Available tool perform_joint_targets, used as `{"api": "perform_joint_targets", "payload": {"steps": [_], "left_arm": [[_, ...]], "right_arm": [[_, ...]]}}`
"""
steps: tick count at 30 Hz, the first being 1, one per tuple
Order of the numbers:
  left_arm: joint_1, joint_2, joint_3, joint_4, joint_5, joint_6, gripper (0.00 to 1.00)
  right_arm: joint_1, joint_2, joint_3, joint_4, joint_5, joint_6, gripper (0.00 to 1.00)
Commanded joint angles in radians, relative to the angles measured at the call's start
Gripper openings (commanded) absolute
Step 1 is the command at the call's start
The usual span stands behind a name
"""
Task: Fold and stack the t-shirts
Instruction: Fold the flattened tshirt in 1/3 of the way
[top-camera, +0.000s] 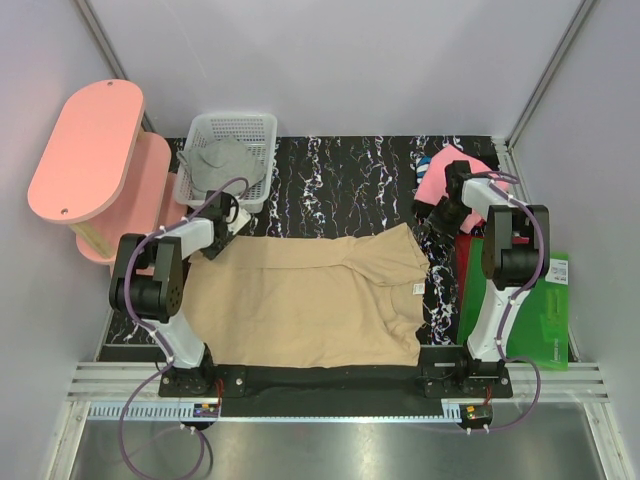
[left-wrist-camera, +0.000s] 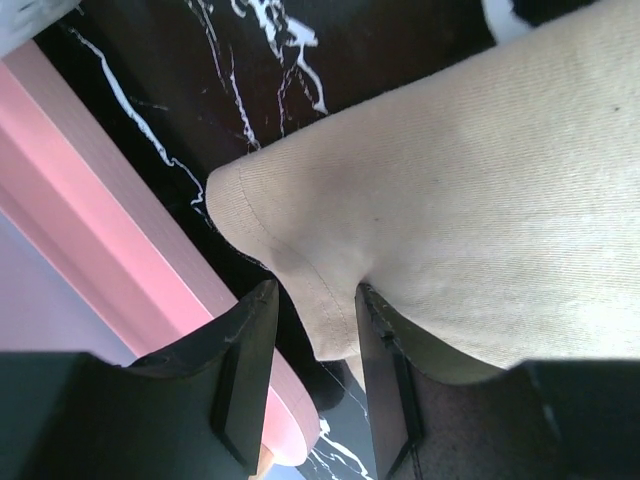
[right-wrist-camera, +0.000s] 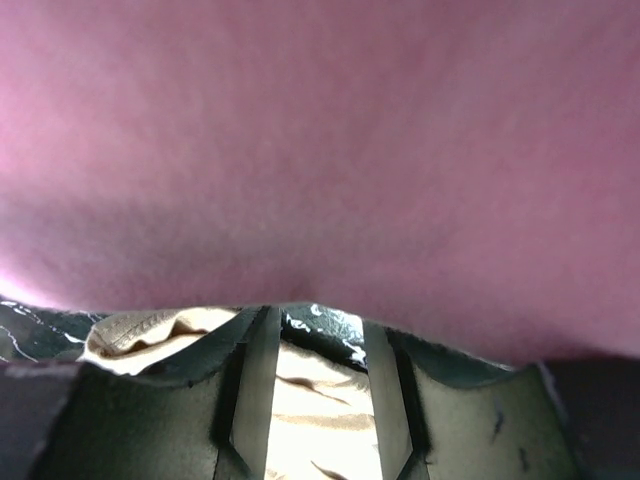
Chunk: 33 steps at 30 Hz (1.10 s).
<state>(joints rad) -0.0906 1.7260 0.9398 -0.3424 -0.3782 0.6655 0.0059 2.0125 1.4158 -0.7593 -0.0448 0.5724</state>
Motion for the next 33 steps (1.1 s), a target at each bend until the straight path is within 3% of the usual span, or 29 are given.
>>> {"api": "perform_joint_targets", "payload": {"steps": [1, 7, 14, 21, 33], "left_arm": [[-0.006, -0.017, 0.076, -0.026, 0.048, -0.053, 0.42], [-0.047, -0.172, 0.105, -0.131, 0.059, -0.086, 0.46], [-0.089, -0.364, 0.030, -0.207, 0.104, -0.096, 0.50], [-0.164, -0.289, -0.022, -0.208, 0.073, -0.135, 0.48], [-0.163, -0.086, -0.096, -0.089, 0.013, -0.118, 0.45]], "right_arm": [[0.008, -0.078, 0.064, -0.037, -0.006, -0.014, 0.45], [0.064, -0.315, 0.066, -0.103, 0.019, -0.019, 0.46], [0.230, -0.515, -0.159, -0.069, -0.038, 0.026, 0.47], [0.276, -0.439, -0.324, 0.038, -0.101, 0.064, 0.45], [0.279, -0.239, -0.287, 0.069, -0.064, 0.021, 0.45]]}}
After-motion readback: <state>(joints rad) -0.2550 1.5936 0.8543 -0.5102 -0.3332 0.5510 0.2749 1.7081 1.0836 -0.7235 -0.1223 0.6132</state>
